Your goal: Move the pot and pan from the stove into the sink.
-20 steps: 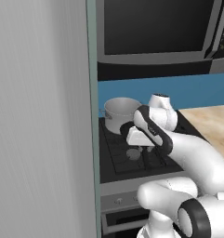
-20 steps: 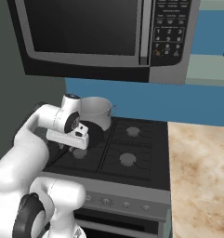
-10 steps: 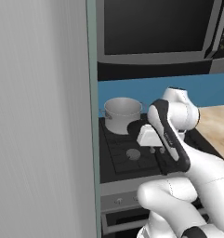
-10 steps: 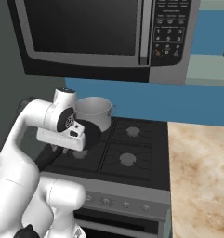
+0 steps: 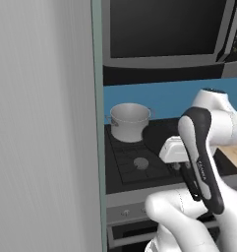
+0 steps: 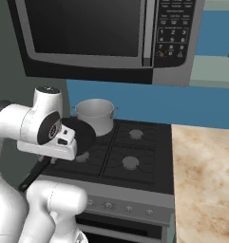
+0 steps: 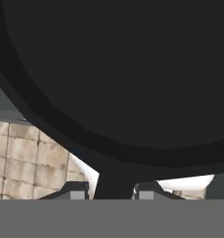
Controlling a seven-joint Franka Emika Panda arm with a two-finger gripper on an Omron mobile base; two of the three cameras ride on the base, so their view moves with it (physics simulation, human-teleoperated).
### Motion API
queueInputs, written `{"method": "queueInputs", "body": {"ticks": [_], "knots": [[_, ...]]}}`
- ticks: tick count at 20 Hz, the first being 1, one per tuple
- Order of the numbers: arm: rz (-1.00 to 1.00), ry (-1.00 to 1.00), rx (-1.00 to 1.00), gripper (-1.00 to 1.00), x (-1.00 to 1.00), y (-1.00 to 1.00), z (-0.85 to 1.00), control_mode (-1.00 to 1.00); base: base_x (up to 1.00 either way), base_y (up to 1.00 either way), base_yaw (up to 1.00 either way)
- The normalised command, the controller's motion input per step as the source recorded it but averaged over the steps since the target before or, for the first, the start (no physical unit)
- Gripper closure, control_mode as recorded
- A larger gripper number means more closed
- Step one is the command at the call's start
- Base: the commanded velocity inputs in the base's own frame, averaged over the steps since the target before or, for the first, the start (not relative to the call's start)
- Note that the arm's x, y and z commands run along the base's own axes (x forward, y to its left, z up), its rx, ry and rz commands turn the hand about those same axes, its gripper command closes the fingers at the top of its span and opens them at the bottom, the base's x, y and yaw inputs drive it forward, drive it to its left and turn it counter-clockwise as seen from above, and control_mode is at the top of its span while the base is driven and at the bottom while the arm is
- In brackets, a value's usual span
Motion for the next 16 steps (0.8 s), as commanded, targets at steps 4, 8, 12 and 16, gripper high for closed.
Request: {"method": "queueInputs", "body": {"ticks": [4, 8, 12, 16], "knots": [[0.06, -0.21, 0.04, 1.0, -0.56, 0.0, 0.5, -1.0, 0.0, 0.0, 0.0], [0.02, -0.12, 0.01, 1.0, -0.15, 0.0, 0.07, -1.0, 0.0, 0.0, 0.0], [0.0, 0.0, 0.0, 1.0, -0.09, -0.01, -0.02, -1.0, 0.0, 0.0, 0.0], [0.0, -0.01, 0.0, 1.0, -0.12, -0.04, -0.01, 1.0, -0.47, -0.14, 0.01]]}}
